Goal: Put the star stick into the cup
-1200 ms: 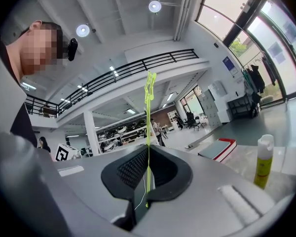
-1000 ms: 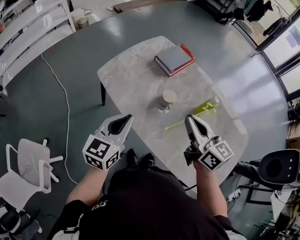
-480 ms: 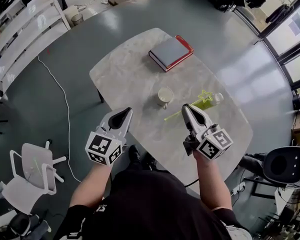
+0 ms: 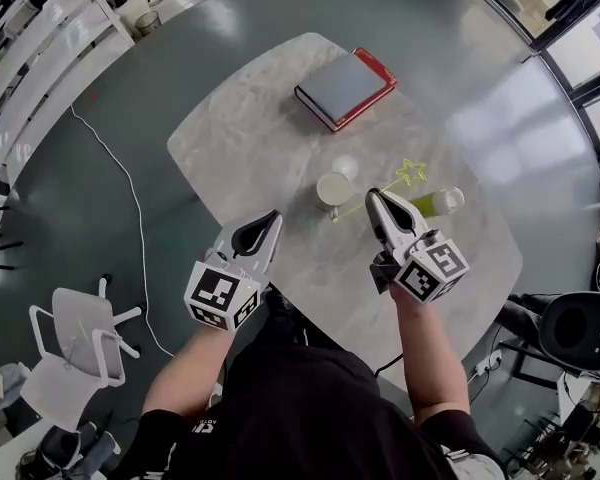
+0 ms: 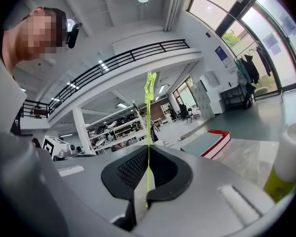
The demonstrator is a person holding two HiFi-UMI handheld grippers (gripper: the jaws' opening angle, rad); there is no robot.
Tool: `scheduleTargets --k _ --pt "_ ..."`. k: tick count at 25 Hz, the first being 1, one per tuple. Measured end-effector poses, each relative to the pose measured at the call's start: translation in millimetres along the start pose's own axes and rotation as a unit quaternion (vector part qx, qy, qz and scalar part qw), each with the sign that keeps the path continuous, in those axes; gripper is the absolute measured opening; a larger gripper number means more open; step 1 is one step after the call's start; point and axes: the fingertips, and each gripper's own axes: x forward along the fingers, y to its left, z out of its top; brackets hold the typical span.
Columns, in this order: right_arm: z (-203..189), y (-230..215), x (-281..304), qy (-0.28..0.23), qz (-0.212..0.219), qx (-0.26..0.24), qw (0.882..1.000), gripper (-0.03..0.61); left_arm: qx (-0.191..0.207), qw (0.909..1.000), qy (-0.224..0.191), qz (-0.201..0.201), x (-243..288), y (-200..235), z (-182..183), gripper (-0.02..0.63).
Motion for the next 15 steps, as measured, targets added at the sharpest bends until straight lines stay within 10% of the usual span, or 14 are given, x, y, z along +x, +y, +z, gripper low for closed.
scheduleTargets --k 15 --pt "-36.4 -52.5 56.3 0.016 -0.015 0.006 1.000 0.020 -0.006 0.9994 0.033 -0.004 68.3 17.7 -46.8 0.002"
